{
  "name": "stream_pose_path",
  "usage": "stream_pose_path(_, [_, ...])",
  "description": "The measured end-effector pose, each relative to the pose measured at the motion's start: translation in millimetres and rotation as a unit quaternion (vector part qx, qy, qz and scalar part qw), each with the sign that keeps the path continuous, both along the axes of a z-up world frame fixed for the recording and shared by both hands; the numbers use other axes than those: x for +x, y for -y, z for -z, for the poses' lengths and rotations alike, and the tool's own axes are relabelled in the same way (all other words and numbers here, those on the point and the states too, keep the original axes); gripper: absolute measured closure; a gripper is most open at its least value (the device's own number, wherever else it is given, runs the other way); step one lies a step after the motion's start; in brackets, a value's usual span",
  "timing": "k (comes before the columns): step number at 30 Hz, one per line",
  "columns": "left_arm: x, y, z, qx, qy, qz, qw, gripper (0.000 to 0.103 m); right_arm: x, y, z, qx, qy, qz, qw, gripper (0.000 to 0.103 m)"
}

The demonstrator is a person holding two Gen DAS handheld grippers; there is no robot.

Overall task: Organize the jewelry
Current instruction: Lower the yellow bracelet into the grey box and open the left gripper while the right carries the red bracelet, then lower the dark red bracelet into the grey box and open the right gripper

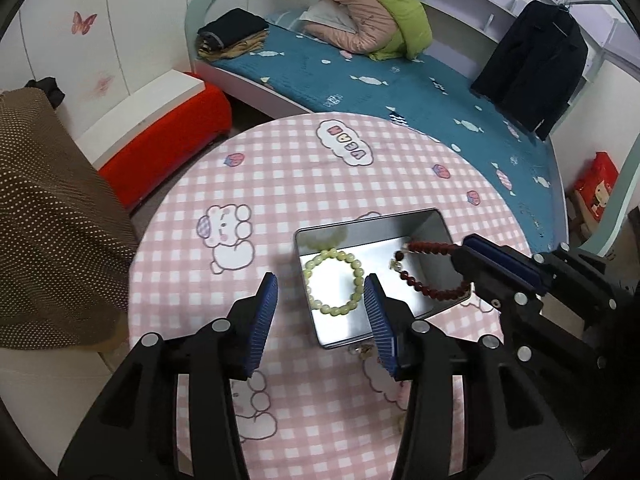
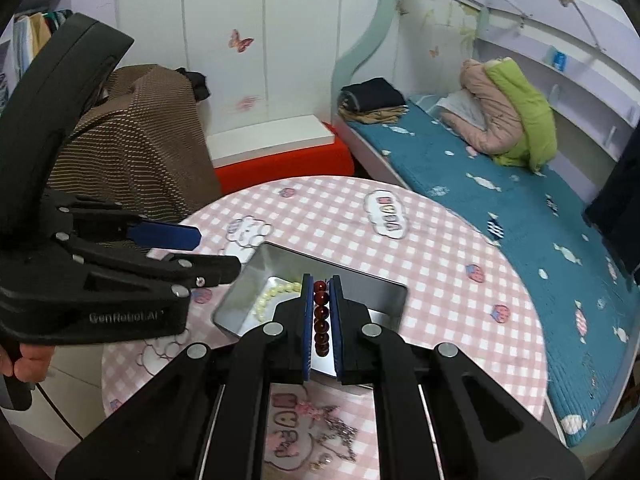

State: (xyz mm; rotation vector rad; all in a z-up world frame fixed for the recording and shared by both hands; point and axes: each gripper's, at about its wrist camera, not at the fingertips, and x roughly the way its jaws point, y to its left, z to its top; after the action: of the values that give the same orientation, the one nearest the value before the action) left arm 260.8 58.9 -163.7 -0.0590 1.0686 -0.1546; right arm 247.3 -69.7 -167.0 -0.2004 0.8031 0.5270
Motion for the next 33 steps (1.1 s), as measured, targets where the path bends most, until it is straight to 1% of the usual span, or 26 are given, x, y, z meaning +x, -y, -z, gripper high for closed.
stream_pose_path(4, [-3, -8, 1, 0.013, -0.001, -0.016, 0.9998, 0.057, 4, -14, 1, 0.007, -0.007, -0.024, 1.000, 0.096])
stream_pose_path(8, [-5, -20, 2, 0.012, -0.003, -0.034, 0.9994, 0.057, 7, -24, -1, 0.028, -0.016, -0.047, 0.998, 0.096])
stream_pose_path(12, [-7, -28, 3, 0.011, -0.006, -0.048, 0.9988, 0.057, 12, -33, 5, 0.027, -0.030, -0.055, 0.998, 0.096])
stream_pose_path(16, [-8, -30, 3, 0.012, -0.007, -0.058, 0.9982, 0.053, 22, -33, 15, 0.005, -0.049, -0.026, 0.998, 0.092])
stream_pose_path(20, [-10, -30, 3, 0.010, -0.006, -0.055, 0.9984, 0.053, 23, -27, 14, -0.006, -0.046, -0.013, 0.999, 0.077])
stream_pose_path(33, [-11, -9, -3, 0.012, 0.001, -0.031, 0.9994, 0.053, 20, -5, 4, 0.003, -0.038, 0.013, 0.999, 0.076])
